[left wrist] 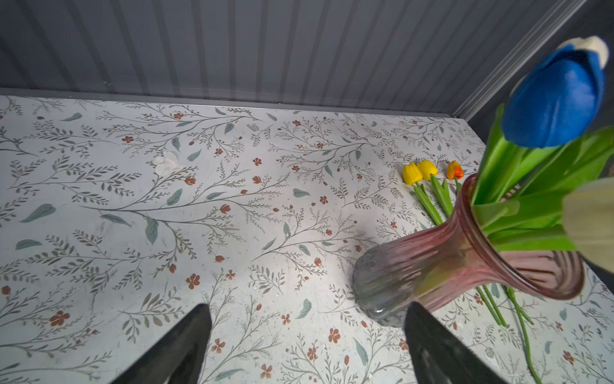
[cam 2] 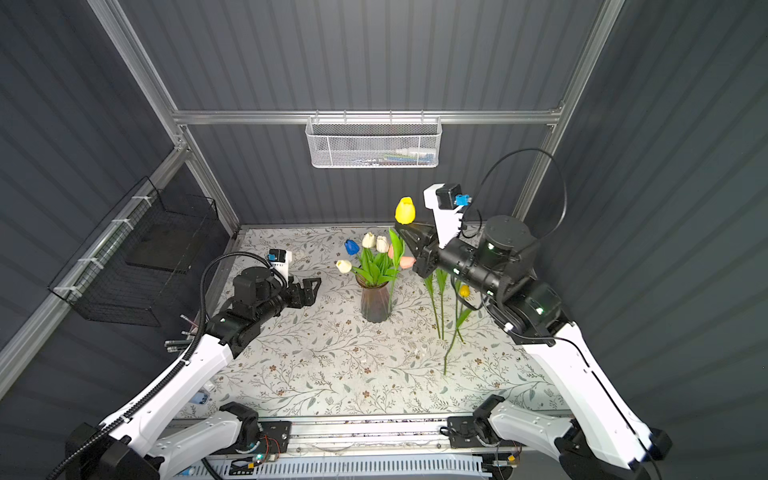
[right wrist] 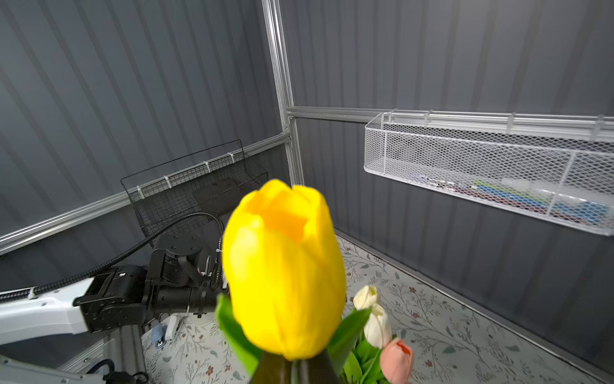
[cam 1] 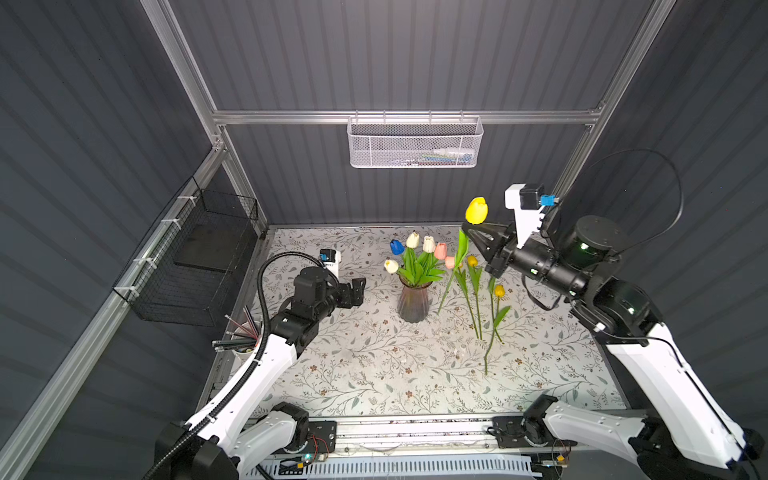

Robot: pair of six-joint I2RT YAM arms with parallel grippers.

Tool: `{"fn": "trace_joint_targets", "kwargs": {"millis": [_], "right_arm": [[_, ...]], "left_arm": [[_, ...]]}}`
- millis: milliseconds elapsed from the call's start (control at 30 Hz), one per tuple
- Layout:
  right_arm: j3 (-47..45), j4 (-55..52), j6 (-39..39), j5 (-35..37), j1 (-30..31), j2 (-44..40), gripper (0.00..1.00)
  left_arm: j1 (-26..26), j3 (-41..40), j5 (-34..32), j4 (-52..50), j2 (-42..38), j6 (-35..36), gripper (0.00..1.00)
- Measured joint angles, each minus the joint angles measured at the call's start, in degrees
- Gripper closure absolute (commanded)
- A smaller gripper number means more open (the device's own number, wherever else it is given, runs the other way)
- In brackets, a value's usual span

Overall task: Pick out yellow flowers from the vase
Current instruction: Place the flower at the center of the board.

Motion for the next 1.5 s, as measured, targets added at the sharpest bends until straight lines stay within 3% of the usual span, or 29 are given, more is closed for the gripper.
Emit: {"fn": "trace_joint_targets", "kwargs": {"millis": [133,267,433,867,1200,1500], "right_arm": [[3.74,-8.7,1.16,-0.15,-3.48,-1.14,1.0],[4.74,-15.98,2.54,-1.31,-10.67,-1.22,1.0],[-1.86,-19.87,5.01,-5.75,-21.07,-0.42,1.0],[-11.52,-22.73,7.72,-12.02,-33.81,12.83,1.0],[-10.51,-22.97,5.01,-13.75,-36.11,27.87,1.0],[-1.75,-24.15,0.13,-14.78,-32.61,43.41,1.0]], "left_arm": [[0.0,0.0,-1.97,-0.42,-0.15,0.9,0.06],[0.0,0.0,-3.39,-0.92,-0.96,1.75,0.05],[0.0,0.0,-4.24,-1.75,-3.17,1.95,0.04],[0.0,-0.37,-6.16,-3.63,-7.52,2.73,0.02],[0.0,-1.05,-6.23,-3.32,-7.45,2.75,0.01],[0.0,-3.58,-7.54,-1.7,-7.45,2.73,0.01]]}}
